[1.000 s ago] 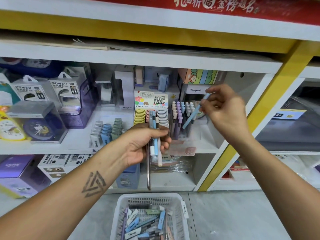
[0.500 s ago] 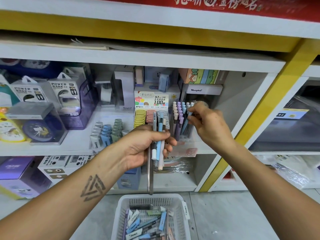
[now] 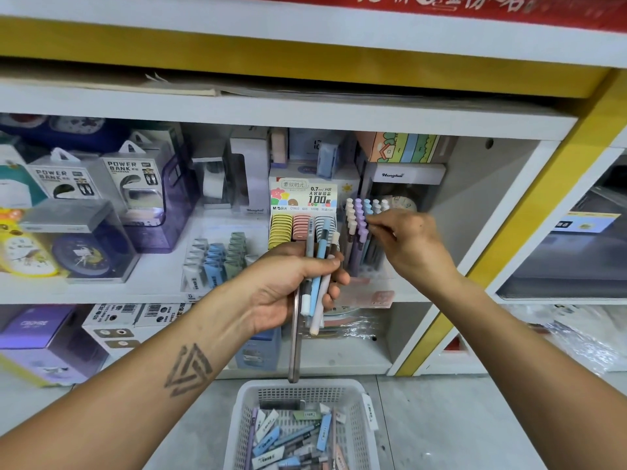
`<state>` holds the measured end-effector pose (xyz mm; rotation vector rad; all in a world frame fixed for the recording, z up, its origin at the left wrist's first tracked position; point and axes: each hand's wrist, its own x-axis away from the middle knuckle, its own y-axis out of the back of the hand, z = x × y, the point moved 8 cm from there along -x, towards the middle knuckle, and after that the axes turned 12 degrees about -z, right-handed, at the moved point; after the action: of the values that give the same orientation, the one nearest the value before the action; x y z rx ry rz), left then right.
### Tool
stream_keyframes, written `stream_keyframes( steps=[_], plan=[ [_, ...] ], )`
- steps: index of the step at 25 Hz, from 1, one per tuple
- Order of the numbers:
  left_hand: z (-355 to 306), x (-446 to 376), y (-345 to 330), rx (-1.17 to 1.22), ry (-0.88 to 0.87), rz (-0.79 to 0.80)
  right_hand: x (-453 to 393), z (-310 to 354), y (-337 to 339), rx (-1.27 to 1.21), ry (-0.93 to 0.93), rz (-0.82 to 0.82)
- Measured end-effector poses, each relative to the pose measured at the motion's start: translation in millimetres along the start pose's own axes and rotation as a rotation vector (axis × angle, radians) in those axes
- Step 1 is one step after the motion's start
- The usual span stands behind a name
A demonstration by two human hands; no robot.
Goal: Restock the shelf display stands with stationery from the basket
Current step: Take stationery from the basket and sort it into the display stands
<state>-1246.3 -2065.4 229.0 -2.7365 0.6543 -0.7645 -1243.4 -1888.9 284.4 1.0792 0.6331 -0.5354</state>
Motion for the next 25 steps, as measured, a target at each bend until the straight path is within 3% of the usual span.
stream_keyframes(
  steps=[2,4,7,10,12,14,16,18,22,25],
  plan=[
    [1,1,-3,-0.022,0.001,0.023,-2,5,-4,0.097,0.024,0.07],
    [3,1,-5,-0.042,0.003,0.05,-5,9,2,0.043,-0.064,0.042],
    [4,2,-10,-0.057,0.015,0.091,-1,9,0,-0.399,-0.486,0.091],
    [7,8,-20,-0.087,0.029,0.152,10,21,-12,-0.631,-0.695,0.255],
    [9,10,-22,-0.092,0.042,0.185,13,18,-8,-0.755,-0.828,0.215],
    [11,11,-22,-0.088,0.058,0.204,9,1,9,-0.898,-0.949,0.011],
    [11,10,-19,-0.085,0.077,0.19,0,-18,38,-0.942,-0.917,-0.243],
    [11,6,-12,-0.066,0.081,0.13,-6,-25,60,-0.786,-0.757,-0.342],
    [4,-1,-2,0.03,0.041,0.018,-3,-2,50,-0.213,-0.312,-0.11],
    [2,-4,1,0.065,0.012,-0.037,5,8,31,-0.098,-0.171,-0.012]
  ],
)
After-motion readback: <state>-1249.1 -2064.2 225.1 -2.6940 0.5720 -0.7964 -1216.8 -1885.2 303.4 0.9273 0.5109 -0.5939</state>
